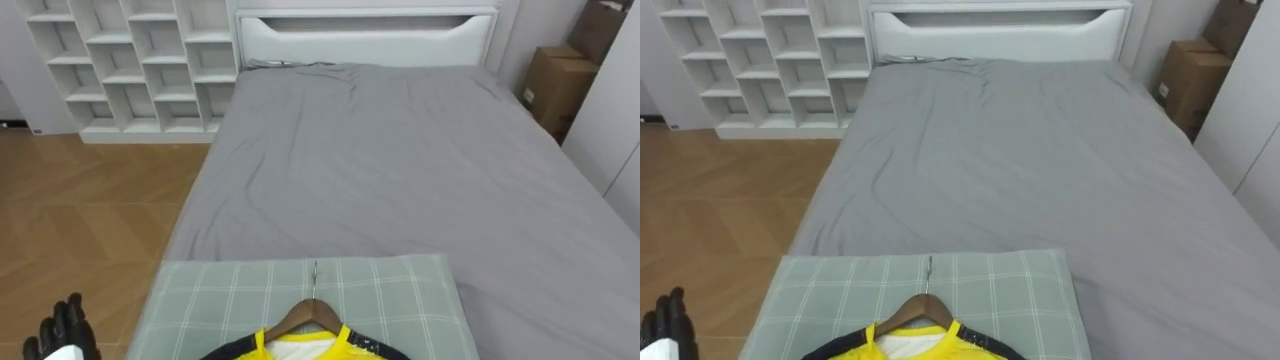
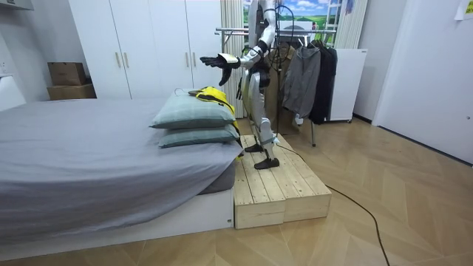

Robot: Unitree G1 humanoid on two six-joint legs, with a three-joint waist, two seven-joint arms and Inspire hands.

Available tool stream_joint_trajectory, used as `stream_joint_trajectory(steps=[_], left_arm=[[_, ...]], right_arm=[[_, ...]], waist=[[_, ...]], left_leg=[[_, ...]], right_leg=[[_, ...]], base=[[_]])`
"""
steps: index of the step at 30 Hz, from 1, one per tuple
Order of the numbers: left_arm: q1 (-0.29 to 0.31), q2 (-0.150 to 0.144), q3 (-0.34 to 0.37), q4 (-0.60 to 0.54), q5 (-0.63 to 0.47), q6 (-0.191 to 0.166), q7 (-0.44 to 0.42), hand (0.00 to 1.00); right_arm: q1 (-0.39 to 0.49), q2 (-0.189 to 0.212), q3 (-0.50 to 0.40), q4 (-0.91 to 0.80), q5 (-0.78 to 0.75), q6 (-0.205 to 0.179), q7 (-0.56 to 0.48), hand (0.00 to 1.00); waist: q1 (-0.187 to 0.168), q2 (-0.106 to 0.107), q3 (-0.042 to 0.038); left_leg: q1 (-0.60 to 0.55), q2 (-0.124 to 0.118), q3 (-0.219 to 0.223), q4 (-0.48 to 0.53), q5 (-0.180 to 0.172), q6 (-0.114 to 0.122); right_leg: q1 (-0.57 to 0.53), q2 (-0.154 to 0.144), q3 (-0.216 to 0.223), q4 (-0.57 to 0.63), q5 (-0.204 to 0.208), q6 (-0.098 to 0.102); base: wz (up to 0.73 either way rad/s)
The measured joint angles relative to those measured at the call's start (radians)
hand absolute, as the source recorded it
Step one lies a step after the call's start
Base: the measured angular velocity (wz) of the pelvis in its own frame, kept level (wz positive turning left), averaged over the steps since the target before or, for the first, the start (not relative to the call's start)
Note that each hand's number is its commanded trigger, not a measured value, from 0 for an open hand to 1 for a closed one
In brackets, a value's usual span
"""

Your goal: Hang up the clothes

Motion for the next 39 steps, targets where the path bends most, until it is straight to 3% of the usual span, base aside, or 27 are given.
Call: stream_joint_trajectory(steps=[6, 12, 18, 24, 29, 34, 39], left_arm=[[-0.015, 0.000, -0.005, 0.000, 0.019, 0.016, -0.012, 0.00], [-0.016, 0.000, -0.042, 0.000, 0.027, 0.052, -0.078, 0.00], [-0.022, 0.000, -0.060, 0.000, 0.104, 0.085, -0.154, 0.00], [-0.058, 0.000, -0.101, 0.004, 0.108, 0.120, -0.207, 0.00], [-0.061, 0.001, -0.122, 0.009, 0.109, 0.131, -0.226, 0.00], [-0.118, 0.003, -0.173, 0.035, 0.123, 0.136, -0.229, 0.00], [-0.170, 0.003, -0.179, 0.063, 0.161, 0.136, -0.242, 0.00]], right_arm=[[0.009, 0.000, -0.005, 0.001, 0.003, 0.001, -0.001, 0.00], [0.025, 0.001, -0.029, -0.004, 0.004, 0.003, -0.001, 0.00], [0.028, 0.001, -0.032, -0.003, 0.008, 0.006, 0.002, 0.00], [0.033, 0.000, -0.028, -0.002, -0.004, 0.013, 0.017, 0.00], [0.037, -0.005, -0.032, 0.008, -0.060, 0.015, 0.007, 0.00], [0.032, -0.005, -0.030, 0.022, -0.062, 0.036, 0.008, 0.00], [0.033, -0.005, -0.028, 0.026, -0.064, 0.037, 0.006, 0.00]], waist=[[-0.023, -0.002, 0.0010], [-0.035, -0.002, 0.0090], [-0.052, -0.004, 0.0072], [-0.058, -0.022, 0.0100], [-0.080, -0.014, 0.0091], [-0.089, -0.014, 0.0082], [-0.106, -0.014, 0.0080]], left_leg=[[0.003, -0.001, -0.001, -0.002, 0.000, 0.000], [0.016, -0.002, 0.001, -0.009, 0.000, 0.000], [0.017, -0.001, 0.017, -0.017, 0.002, 0.001], [0.016, 0.000, 0.036, -0.021, 0.001, 0.001], [0.013, 0.002, 0.057, -0.025, 0.001, 0.001], [-0.009, 0.004, 0.081, -0.024, 0.003, 0.004], [-0.020, 0.009, 0.104, -0.021, 0.004, 0.004]], right_leg=[[0.002, -0.001, -0.001, 0.002, 0.000, 0.000], [0.019, -0.001, 0.000, -0.016, -0.002, 0.003], [-0.002, 0.000, 0.019, -0.011, -0.003, 0.003], [-0.008, 0.001, 0.040, -0.008, -0.001, 0.003], [-0.035, 0.003, 0.060, 0.006, 0.001, 0.003], [-0.070, 0.004, 0.082, 0.026, 0.002, 0.004], [-0.095, 0.008, 0.094, 0.026, 0.010, 0.001]], base=[[0.00], [0.00], [-0.08], [-0.10], [-0.14], [-0.13], [-0.14]])
